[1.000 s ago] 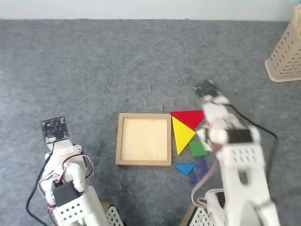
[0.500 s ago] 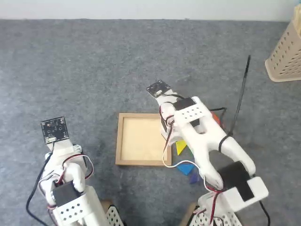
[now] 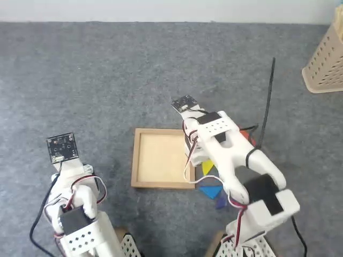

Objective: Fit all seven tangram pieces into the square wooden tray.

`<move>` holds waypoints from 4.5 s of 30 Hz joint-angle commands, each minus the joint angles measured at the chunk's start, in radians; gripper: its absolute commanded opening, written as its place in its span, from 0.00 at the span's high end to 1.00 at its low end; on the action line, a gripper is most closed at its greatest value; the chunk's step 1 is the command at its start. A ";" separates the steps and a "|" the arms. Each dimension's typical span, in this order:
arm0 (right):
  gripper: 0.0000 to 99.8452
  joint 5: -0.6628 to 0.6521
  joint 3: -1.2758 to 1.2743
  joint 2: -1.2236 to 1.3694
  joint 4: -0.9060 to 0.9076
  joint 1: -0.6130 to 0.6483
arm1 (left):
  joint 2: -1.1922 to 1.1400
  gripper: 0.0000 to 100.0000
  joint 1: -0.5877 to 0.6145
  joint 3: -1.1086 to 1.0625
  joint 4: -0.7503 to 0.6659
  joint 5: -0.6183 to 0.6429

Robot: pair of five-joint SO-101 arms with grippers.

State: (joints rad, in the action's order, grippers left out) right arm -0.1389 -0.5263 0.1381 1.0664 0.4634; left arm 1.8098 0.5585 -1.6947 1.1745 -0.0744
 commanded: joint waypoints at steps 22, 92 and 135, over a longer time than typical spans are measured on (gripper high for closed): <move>0.81 0.048 0.046 0.027 -0.042 -0.153 | 0.008 0.99 -0.003 0.008 0.006 0.014; 0.82 0.015 -0.063 -0.084 -0.163 -0.160 | 0.008 0.99 -0.003 0.008 0.006 0.015; 0.81 0.374 -0.012 -0.249 -0.278 0.395 | 0.008 0.99 -0.003 0.008 0.006 0.015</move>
State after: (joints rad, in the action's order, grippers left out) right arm 0.2094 -0.6015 -0.0844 0.8132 0.8055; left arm 1.8098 0.5585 -1.6947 1.1745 -0.0744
